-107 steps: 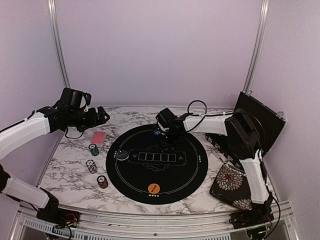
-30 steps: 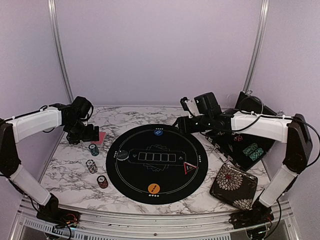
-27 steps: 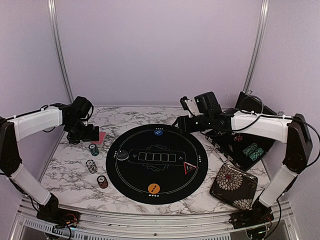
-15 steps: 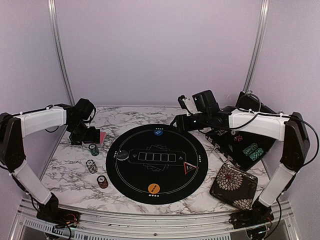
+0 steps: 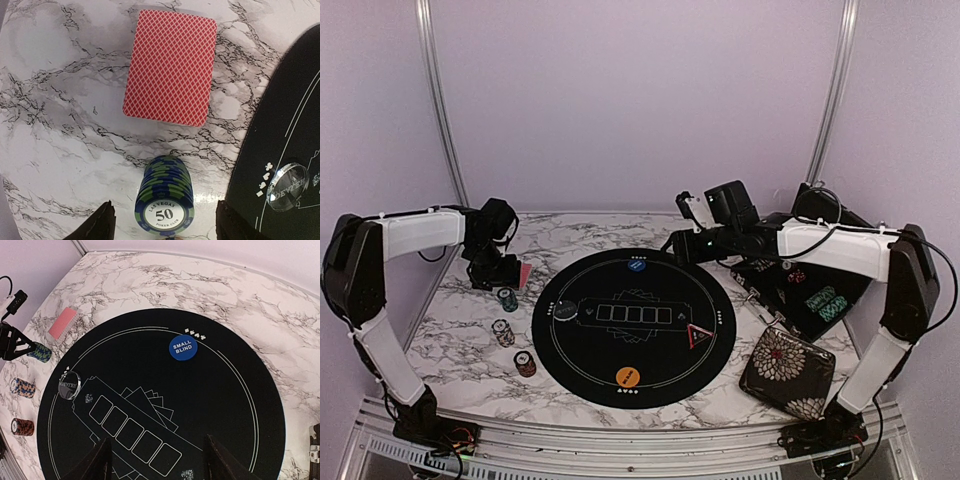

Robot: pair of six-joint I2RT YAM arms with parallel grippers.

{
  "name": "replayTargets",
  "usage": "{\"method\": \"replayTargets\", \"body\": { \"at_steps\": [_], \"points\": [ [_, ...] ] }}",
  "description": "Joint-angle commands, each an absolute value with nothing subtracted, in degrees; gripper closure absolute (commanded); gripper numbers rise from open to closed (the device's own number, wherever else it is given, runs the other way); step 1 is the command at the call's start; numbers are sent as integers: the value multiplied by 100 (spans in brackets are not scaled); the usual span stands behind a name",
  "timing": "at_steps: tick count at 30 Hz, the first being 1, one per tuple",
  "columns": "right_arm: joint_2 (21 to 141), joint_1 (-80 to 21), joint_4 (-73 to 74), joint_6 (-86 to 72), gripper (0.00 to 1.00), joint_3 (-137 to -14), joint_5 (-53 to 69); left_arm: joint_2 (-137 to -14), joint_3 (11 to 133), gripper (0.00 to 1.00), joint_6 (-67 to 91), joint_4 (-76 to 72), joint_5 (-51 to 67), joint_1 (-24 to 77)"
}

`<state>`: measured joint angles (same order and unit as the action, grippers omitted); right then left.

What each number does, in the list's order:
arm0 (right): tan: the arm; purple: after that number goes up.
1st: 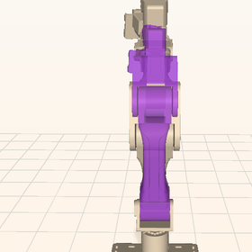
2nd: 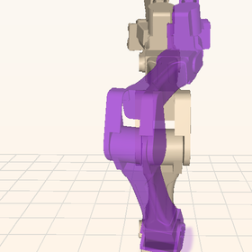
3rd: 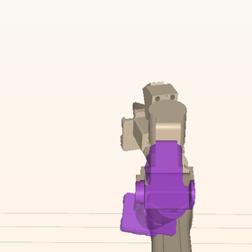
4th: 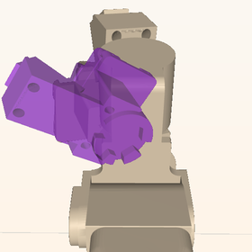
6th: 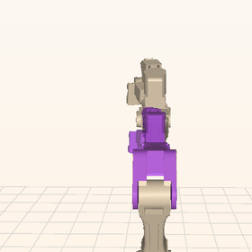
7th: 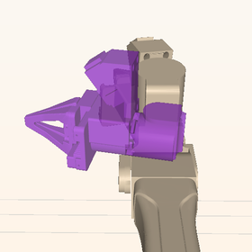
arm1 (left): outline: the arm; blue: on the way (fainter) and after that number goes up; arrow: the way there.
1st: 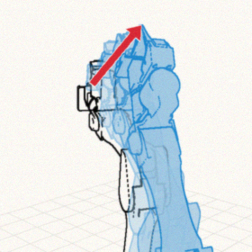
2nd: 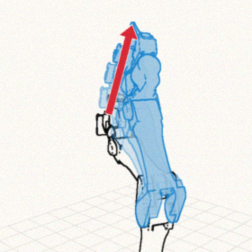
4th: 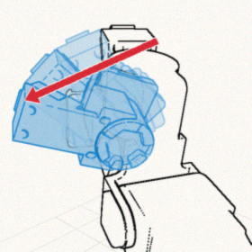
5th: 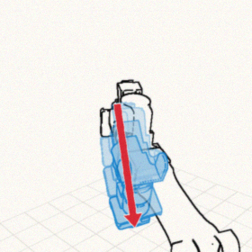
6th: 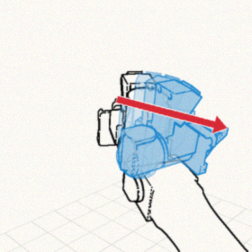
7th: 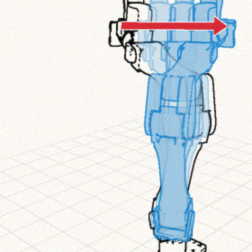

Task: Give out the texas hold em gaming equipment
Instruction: Pick up the pile of poker chips from the center of the board.

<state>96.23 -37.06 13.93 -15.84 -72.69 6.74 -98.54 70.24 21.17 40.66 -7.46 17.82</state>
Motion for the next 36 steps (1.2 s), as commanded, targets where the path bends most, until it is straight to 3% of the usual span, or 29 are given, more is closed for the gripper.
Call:
{"method": "replayTargets", "body": {
  "at_steps": [1,36],
  "points": [
    [9532,-3696,1369,-1582,41,-7245,599,-10006,7170,32,2021,4317,-687,1722],
    [9466,-3695,1328,-1652,41,-7084,484,-10431,7291,52,1936,4387,-596,1699]
  ]
}}
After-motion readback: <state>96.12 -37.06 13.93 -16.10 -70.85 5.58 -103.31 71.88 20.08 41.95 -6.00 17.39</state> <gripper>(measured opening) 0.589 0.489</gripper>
